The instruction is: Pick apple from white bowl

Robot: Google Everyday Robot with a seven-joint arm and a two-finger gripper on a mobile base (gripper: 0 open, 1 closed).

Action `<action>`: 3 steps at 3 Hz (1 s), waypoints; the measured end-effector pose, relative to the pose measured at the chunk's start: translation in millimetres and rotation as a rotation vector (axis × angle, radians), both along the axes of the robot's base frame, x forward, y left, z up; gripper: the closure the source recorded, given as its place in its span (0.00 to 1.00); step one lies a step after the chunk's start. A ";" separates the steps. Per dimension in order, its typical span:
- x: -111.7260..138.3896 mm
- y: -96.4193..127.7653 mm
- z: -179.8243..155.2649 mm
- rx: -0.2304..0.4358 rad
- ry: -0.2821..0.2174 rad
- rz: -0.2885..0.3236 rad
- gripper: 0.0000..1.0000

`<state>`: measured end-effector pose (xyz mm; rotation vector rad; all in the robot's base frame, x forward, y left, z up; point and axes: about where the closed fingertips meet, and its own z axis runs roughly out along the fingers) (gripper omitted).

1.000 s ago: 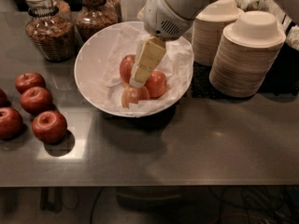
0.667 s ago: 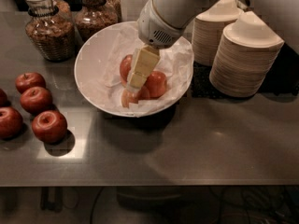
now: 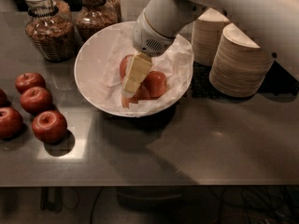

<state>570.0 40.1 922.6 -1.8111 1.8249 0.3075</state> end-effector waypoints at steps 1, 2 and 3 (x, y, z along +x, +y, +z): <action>-1.4 1.8 -12.8 0.003 0.036 -0.004 0.00; -1.4 1.8 -12.8 0.003 0.036 -0.004 0.19; -1.4 1.9 -12.8 0.003 0.036 -0.004 0.42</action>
Offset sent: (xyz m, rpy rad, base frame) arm -0.0013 0.0016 -0.0118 0.0030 0.0336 -0.0041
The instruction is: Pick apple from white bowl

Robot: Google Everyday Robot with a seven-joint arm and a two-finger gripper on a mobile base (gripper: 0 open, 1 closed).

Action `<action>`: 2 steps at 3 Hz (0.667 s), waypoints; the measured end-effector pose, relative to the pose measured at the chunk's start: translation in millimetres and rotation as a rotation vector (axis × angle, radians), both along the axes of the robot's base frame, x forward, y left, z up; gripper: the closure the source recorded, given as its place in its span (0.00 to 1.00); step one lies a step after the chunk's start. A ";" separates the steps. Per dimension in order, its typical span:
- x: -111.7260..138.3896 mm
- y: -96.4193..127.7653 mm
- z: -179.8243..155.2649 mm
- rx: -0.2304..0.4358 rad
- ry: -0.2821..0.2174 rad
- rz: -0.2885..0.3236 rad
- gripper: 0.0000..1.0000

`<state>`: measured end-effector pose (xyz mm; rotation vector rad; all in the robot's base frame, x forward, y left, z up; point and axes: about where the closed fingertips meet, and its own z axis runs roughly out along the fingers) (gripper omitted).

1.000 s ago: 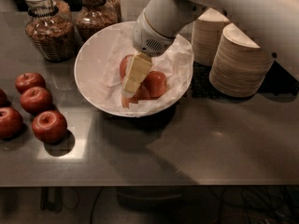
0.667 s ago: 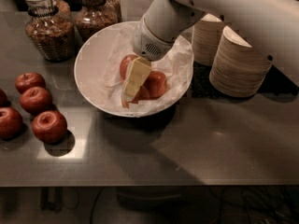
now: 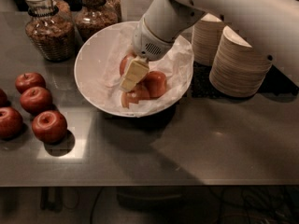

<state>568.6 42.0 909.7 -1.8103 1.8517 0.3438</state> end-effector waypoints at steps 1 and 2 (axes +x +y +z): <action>-0.1 0.1 0.0 0.000 0.000 0.000 0.66; -0.2 0.2 0.0 0.000 0.000 0.001 0.87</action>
Offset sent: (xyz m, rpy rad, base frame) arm -0.0012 0.0006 0.0000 0.0016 0.0035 0.0045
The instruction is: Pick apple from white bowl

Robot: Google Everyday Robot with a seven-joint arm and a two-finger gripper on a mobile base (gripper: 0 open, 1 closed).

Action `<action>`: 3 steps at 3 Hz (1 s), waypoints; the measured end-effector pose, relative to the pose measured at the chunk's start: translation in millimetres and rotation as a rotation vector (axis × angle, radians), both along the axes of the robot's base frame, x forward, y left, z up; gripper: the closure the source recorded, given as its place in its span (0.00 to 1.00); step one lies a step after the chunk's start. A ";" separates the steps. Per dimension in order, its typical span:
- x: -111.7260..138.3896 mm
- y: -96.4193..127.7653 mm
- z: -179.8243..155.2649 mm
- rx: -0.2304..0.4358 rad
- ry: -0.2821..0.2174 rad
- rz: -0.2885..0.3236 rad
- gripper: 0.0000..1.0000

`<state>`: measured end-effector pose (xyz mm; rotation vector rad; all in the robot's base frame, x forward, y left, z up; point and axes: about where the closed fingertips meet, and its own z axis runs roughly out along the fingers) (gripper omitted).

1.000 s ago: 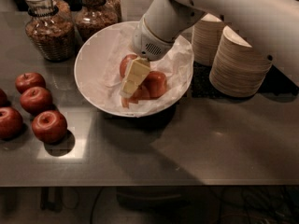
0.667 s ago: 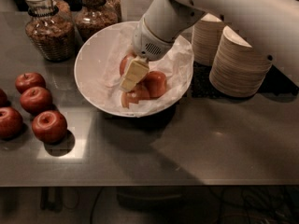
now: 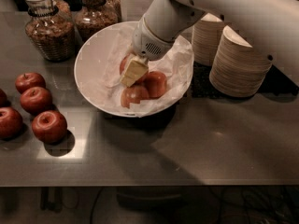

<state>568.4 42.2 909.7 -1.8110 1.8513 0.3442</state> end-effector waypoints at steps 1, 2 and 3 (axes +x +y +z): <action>-6.8 4.6 8.5 0.019 -0.004 0.033 1.00; -20.6 4.7 46.9 0.066 -0.057 0.093 1.00; -31.7 2.3 91.3 0.132 -0.118 0.152 1.00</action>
Offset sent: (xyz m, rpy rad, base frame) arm -0.0361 0.0006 0.0968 0.1253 -0.1292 0.1609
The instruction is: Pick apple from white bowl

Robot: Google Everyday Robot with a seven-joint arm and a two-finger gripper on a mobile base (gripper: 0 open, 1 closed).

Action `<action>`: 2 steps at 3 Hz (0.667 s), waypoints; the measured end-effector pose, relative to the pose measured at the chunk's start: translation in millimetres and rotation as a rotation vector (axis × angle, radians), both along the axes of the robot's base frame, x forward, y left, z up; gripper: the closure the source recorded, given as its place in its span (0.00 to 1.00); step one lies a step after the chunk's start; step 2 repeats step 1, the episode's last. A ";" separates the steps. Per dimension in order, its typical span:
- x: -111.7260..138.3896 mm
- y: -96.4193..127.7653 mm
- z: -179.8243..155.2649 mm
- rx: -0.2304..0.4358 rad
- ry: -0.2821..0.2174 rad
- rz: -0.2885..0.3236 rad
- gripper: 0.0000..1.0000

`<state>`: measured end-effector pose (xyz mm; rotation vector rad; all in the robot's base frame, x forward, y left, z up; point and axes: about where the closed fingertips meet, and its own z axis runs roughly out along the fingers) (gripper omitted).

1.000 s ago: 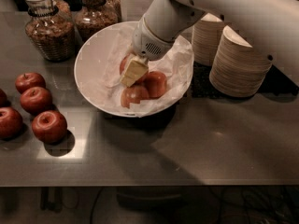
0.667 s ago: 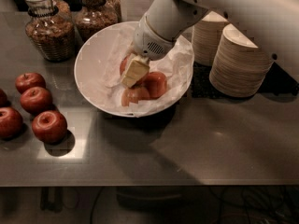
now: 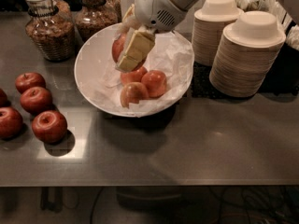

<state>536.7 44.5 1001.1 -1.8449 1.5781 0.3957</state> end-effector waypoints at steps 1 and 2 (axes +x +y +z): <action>0.0 0.0 0.0 0.000 0.000 0.000 1.00; 0.0 0.0 0.0 0.000 0.000 0.000 1.00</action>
Offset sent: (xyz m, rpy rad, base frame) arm 0.0000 0.0000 0.0000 0.0000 0.0000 0.0000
